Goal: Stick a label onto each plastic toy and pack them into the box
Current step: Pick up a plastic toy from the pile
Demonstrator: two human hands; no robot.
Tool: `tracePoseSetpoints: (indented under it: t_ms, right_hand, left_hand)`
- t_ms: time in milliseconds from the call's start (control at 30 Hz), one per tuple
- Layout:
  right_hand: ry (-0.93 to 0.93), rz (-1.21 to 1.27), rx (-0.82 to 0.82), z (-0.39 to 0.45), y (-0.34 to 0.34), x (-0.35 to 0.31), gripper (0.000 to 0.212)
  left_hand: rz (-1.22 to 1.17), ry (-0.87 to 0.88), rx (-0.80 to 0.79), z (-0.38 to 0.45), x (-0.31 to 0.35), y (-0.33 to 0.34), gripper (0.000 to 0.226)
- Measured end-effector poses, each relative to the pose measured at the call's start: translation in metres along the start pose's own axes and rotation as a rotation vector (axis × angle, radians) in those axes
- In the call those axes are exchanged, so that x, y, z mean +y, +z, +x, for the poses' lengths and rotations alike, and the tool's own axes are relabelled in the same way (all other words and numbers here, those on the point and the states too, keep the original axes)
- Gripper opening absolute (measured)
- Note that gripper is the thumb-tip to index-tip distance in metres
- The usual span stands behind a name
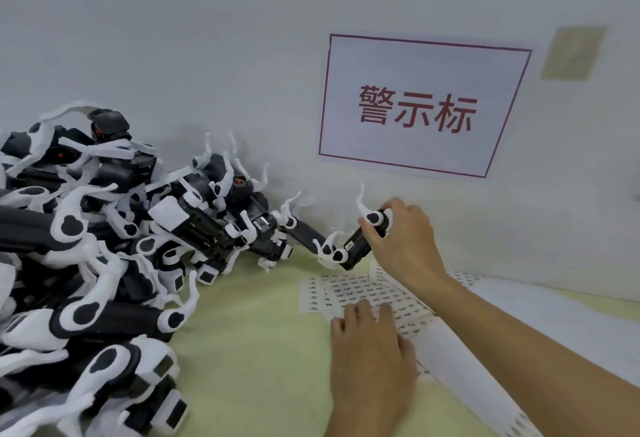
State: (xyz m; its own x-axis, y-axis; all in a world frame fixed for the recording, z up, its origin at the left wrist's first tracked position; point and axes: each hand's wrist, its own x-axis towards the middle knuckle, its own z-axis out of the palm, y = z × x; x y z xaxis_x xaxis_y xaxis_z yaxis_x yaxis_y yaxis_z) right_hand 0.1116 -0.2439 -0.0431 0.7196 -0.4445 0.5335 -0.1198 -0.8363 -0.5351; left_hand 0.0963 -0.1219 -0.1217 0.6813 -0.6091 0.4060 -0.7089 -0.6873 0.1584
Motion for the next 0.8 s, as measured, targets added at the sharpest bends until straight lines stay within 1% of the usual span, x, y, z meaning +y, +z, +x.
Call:
tracePoseSetpoints:
  t_ms: [33,67,100,133,167,233,267,333,433,533,567,633,700,733,800]
  right_hand:
    - [0.021,0.009,0.031,0.000,-0.012,0.005,0.032]
    - [0.054,0.035,0.062,-0.001,-0.023,0.011,0.034]
    - [0.093,0.071,0.095,-0.002,-0.035,0.017,0.036]
    - [0.134,0.104,0.125,-0.003,-0.047,0.023,0.037]
    - [0.172,0.124,0.151,-0.006,-0.059,0.029,0.038]
    - [0.222,0.110,0.182,-0.013,-0.081,0.043,0.038]
    - [0.236,0.091,0.179,-0.017,-0.090,0.049,0.038]
    - [0.242,0.057,0.142,-0.026,-0.104,0.059,0.041]
    - [0.171,-0.012,0.094,-0.041,-0.117,0.060,0.044]
    - [0.055,-0.095,-0.004,-0.052,-0.123,0.046,0.046]
    - [0.029,-0.108,-0.045,-0.055,-0.123,0.040,0.045]
    - [-0.008,-0.158,-0.114,-0.061,-0.119,0.029,0.043]
    - [-0.021,-0.212,-0.138,-0.066,-0.115,0.022,0.044]
    - [-0.012,-0.195,-0.138,-0.067,-0.115,0.021,0.048]
    - [0.034,-0.064,-0.154,-0.071,-0.119,0.021,0.058]
  left_hand:
    - [-0.075,-0.138,0.000,-0.019,0.022,0.016,0.048]
    - [-0.087,-0.185,-0.022,-0.025,0.027,0.010,0.048]
    - [-0.145,-0.170,-0.011,-0.025,0.033,0.007,0.048]
    - [-0.222,-0.198,0.009,-0.027,0.043,0.000,0.051]
    - [-0.295,-0.256,0.021,-0.025,0.047,-0.001,0.057]
    - [-0.455,-0.378,0.072,-0.021,0.040,-0.005,0.076]
    - [-0.510,-0.399,0.112,-0.019,0.037,-0.007,0.085]
    - [-0.562,-0.338,0.185,-0.021,0.044,-0.011,0.093]
    - [-0.522,-0.177,0.244,-0.019,0.053,-0.013,0.086]
    - [-0.542,-0.071,0.225,-0.021,0.063,-0.016,0.081]
    - [-0.581,-0.062,0.203,-0.021,0.065,-0.016,0.076]
    - [-0.670,-0.073,0.168,-0.021,0.068,-0.016,0.053]
    - [-0.784,-0.097,0.167,-0.020,0.071,-0.018,0.040]
    - [-0.858,-0.106,0.165,-0.020,0.072,-0.019,0.038]
    - [-1.039,-0.158,0.125,-0.020,0.074,-0.024,0.028]
